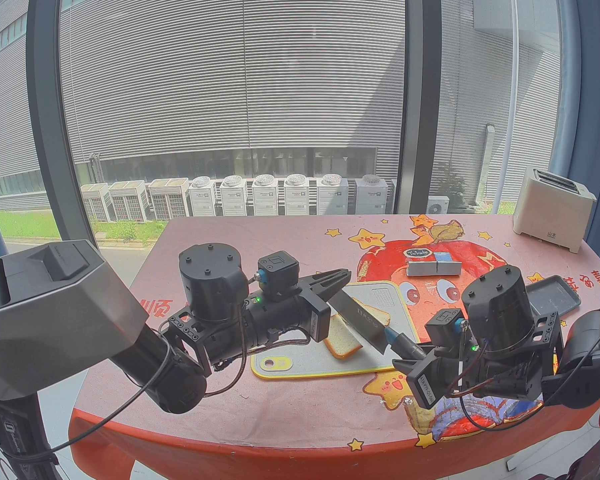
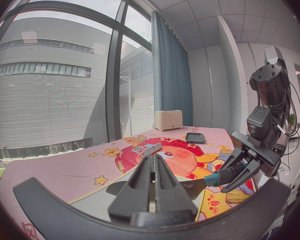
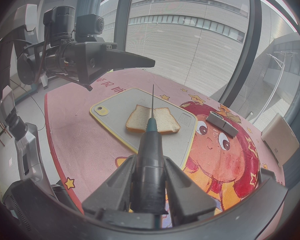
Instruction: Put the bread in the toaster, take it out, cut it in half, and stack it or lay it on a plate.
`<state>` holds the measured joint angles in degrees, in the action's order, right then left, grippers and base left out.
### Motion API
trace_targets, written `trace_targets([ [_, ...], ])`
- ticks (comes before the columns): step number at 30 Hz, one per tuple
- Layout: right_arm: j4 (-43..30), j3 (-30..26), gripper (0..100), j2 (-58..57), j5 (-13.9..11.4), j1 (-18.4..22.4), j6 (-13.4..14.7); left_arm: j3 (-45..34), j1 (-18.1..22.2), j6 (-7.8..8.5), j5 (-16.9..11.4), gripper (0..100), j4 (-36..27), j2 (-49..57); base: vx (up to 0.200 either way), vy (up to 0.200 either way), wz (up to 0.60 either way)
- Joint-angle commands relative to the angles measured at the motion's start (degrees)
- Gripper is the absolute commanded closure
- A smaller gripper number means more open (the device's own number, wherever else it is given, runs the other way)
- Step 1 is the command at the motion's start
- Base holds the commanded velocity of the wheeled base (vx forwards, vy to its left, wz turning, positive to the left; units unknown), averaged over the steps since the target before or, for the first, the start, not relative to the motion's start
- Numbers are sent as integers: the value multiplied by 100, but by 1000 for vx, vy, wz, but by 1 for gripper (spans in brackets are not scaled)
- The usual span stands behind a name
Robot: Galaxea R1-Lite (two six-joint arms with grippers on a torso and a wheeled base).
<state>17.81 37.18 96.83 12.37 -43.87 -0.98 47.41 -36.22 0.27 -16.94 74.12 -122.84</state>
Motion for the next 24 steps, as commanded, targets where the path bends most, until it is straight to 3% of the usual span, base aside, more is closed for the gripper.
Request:
trace_targets([
  [1, 3, -9, 100, 47, 2, -7, 1, 5, -17, 8, -2, 100, 6, -99, 0, 0, 0],
  [24, 3, 26, 100, 99, 2, -7, 18, 691, -122, 61, -11, 100, -389, -688, 0, 0, 0],
])
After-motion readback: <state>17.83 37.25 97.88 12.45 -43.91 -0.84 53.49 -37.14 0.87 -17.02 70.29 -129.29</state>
